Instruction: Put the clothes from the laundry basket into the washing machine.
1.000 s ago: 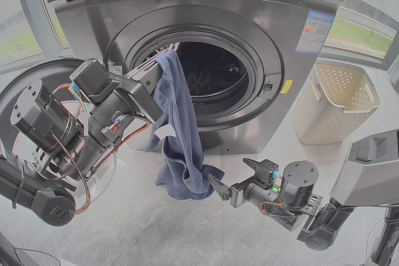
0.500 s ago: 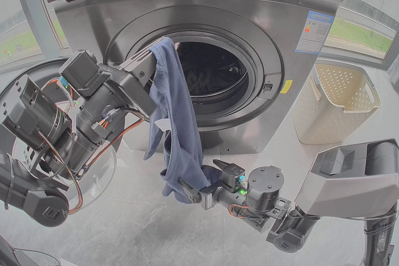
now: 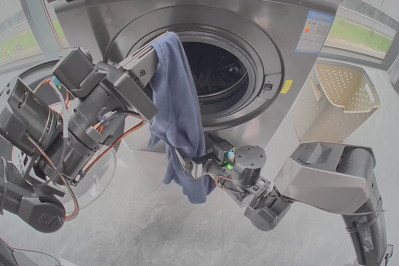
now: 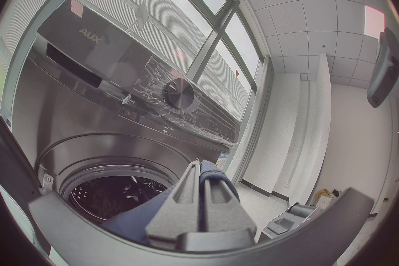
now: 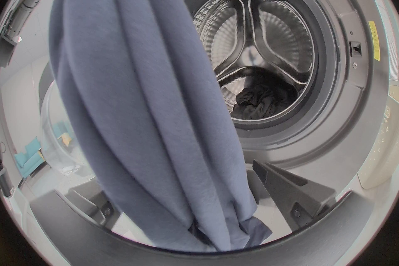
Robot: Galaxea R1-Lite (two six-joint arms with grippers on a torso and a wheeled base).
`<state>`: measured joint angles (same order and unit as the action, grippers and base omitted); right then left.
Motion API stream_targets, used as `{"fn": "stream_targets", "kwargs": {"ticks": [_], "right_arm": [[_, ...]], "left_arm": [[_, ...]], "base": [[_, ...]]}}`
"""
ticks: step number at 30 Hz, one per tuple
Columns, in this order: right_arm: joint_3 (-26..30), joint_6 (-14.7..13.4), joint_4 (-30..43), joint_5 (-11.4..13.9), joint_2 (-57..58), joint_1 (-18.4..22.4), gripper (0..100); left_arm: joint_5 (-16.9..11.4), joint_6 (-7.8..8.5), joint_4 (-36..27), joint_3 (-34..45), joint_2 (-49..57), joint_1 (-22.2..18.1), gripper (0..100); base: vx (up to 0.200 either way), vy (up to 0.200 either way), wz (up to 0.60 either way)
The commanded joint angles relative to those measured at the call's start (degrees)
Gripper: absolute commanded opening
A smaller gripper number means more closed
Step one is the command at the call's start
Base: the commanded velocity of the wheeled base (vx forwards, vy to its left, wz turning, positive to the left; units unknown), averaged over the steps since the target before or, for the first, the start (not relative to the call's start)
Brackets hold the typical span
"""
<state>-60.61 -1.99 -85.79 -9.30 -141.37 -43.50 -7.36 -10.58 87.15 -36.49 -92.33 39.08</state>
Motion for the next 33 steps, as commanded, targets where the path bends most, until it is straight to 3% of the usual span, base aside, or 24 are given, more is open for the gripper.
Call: {"fn": "stream_targets", "kwargs": {"ticks": [1,8,9,15,19,33], "right_arm": [[-5.13,0.05,0.36,-0.37,-4.61,2.28,100],[-9.61,0.05,0.62,-0.81,-7.95,2.28,100],[-10.40,-0.03,0.62,-0.81,-8.13,2.28,0],[-9.79,-0.39,-0.08,-0.89,-6.63,2.63,0],[-3.11,-0.56,-0.87,-0.89,-0.04,3.51,0],[5.68,-0.65,-1.75,-3.18,12.88,5.35,0]], "left_arm": [[-0.11,-0.40,-0.05,0.19,1.36,0.82,0],[-0.02,-1.64,0.04,0.10,1.10,0.38,0],[-0.02,-1.72,-0.05,0.10,1.10,0.29,0],[0.24,-1.72,-0.67,0.71,0.75,-1.73,0],[-1.07,-1.72,0.04,1.77,-2.15,-8.23,0],[-2.13,-0.76,-2.95,7.31,-5.31,-15.18,0]], "base": [[0.000,0.000,0.00],[0.000,0.000,0.00],[0.000,0.000,0.00],[0.000,0.000,0.00],[0.000,0.000,0.00],[0.000,0.000,0.00]]}}
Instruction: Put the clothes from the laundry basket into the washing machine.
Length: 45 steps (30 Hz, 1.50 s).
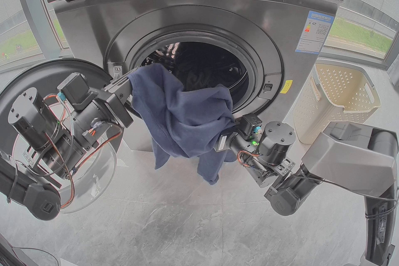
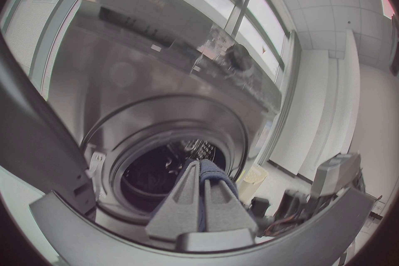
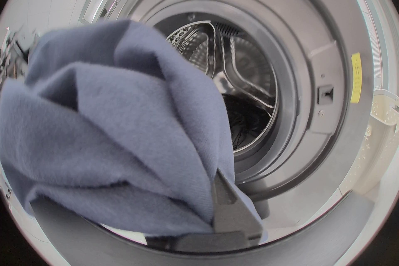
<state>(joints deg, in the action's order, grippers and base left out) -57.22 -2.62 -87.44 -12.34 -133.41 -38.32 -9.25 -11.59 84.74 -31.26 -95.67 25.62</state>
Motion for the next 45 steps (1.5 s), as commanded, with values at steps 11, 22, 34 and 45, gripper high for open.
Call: {"fn": "stream_targets", "kwargs": {"ticks": [11,22,34,45], "right_arm": [[2.99,-0.10,0.43,-1.20,6.32,-1.85,0],[1.94,-1.86,0.34,-2.52,6.50,-3.17,0],[1.50,-1.77,0.70,-2.52,6.68,-3.26,0],[1.50,-1.69,0.70,-2.52,6.68,-2.99,0]], "left_arm": [[-3.58,5.00,2.89,9.28,-11.38,-2.51,0],[-4.81,6.94,4.03,11.31,-18.76,-3.12,0],[-5.07,7.11,4.12,11.48,-20.08,-3.21,0],[-5.16,7.11,4.12,12.36,-20.17,-2.95,100]], "base": [[0.000,0.000,0.00],[0.000,0.000,0.00],[0.000,0.000,0.00],[0.000,0.000,0.00]]}}
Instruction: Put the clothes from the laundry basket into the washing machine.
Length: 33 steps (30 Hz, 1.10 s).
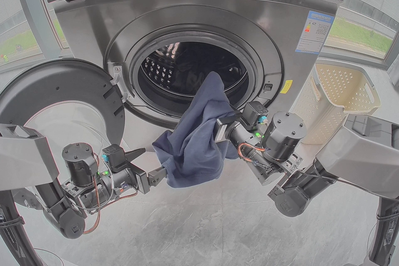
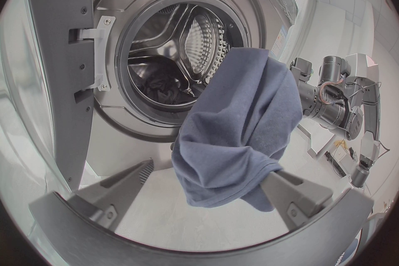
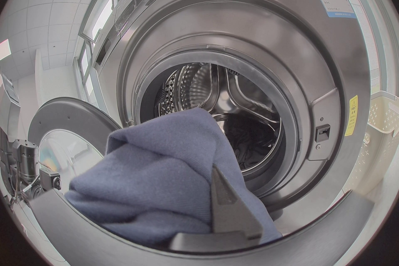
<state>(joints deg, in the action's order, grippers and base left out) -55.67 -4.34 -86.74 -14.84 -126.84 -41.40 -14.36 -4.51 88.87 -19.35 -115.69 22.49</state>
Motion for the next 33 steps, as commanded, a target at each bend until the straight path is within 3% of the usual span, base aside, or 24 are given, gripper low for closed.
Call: {"fn": "stream_targets", "kwargs": {"ticks": [1,2,3,6,14,18,22,28,33], "right_arm": [[-0.14,0.03,0.08,-0.02,0.10,0.27,0],[-0.14,0.03,0.08,-0.02,0.10,0.27,0],[-0.75,0.03,0.16,-0.11,0.10,0.53,0],[-1.98,0.12,0.43,-0.11,0.10,0.88,0],[-3.65,0.38,1.66,-0.11,0.37,1.06,0],[-3.83,0.38,1.66,-0.54,0.37,0.97,0],[-4.00,0.38,1.66,-0.81,0.37,1.06,0],[-4.09,0.38,1.75,-0.90,0.46,1.06,0],[-4.00,0.38,1.66,-0.90,0.28,1.06,0]], "left_arm": [[-1.28,0.29,-0.01,2.65,0.02,0.36,100],[-1.28,0.29,-0.01,2.65,0.02,0.36,100],[-3.22,1.61,-0.01,4.05,-0.15,0.45,100],[-4.27,3.63,-0.01,5.64,-0.15,0.45,100],[-6.82,6.36,-0.01,9.50,-0.24,0.62,100],[-8.49,9.43,-0.01,12.14,-0.15,0.62,100],[-9.63,10.49,-0.01,13.19,-0.15,0.71,100],[-10.42,10.57,-0.01,13.90,0.73,0.71,100],[-12.09,13.21,0.08,13.55,2.22,0.36,100]], "base": [[0.000,0.000,0.00],[0.000,0.000,0.00],[0.000,0.000,0.00],[0.000,0.000,0.00],[0.000,0.000,0.00],[0.000,0.000,0.00],[0.000,0.000,0.00],[0.000,0.000,0.00],[0.000,0.000,0.00]]}}
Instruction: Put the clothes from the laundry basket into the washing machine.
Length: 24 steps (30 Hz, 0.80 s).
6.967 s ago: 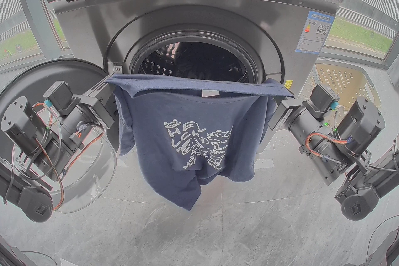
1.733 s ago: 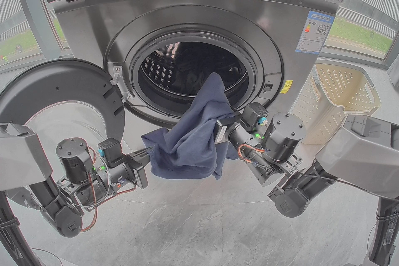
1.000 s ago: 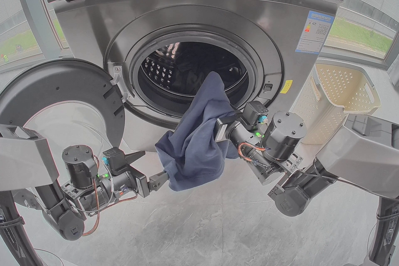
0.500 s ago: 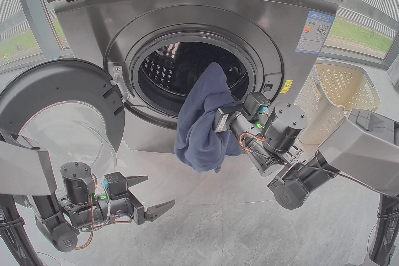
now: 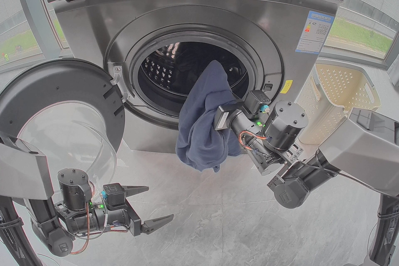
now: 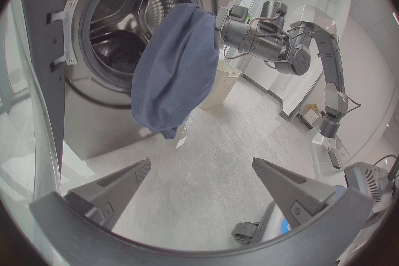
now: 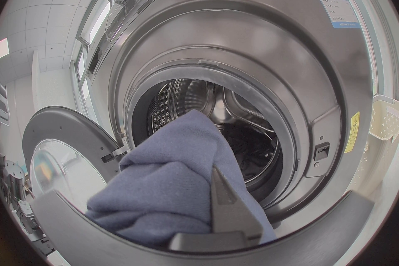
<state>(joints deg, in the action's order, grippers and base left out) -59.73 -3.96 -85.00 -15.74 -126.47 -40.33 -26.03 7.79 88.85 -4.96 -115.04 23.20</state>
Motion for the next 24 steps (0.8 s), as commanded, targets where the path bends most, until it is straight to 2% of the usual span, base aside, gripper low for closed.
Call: {"fn": "stream_targets", "kwargs": {"ticks": [1,3,6,7,11,13,14,18,24], "right_arm": [[0.23,0.01,-0.07,0.01,-0.10,-0.02,0],[0.32,0.01,-0.07,0.01,-0.01,-0.02,0],[0.23,0.09,-0.07,0.01,0.08,-0.10,0],[0.06,0.09,-0.07,0.01,0.08,-0.19,0],[-0.03,0.18,0.37,0.01,0.08,-0.72,0],[-0.03,0.27,0.72,0.01,-0.01,-0.81,0],[-0.03,0.36,0.81,0.01,-0.01,-1.16,0],[-0.03,0.36,0.89,-1.05,0.17,-1.77,0],[-0.03,0.45,0.89,-1.05,0.34,-2.83,0]], "left_arm": [[-0.52,0.47,0.01,-2.16,3.69,-0.44,100],[-0.52,-0.67,-0.08,-4.27,7.20,-0.52,100],[0.27,-3.83,-0.16,-7.52,10.72,0.00,100],[0.36,-4.45,-0.16,-8.57,11.33,0.71,100],[1.94,-4.71,-0.25,-9.63,9.31,5.19,100],[2.47,-4.63,-0.16,-10.24,7.90,6.07,100],[2.91,-4.54,-0.08,-12.35,4.39,7.04,100],[2.82,-4.71,-0.08,-17.19,-1.41,7.65,100],[3.35,-4.89,-0.08,-24.92,-6.69,8.71,100]], "base": [[0.000,0.000,0.00],[0.000,0.000,0.00],[0.000,0.000,0.00],[0.000,0.000,0.00],[0.000,0.000,0.00],[0.000,0.000,0.00],[0.000,0.000,0.00],[0.000,0.000,0.00],[0.000,0.000,0.00]]}}
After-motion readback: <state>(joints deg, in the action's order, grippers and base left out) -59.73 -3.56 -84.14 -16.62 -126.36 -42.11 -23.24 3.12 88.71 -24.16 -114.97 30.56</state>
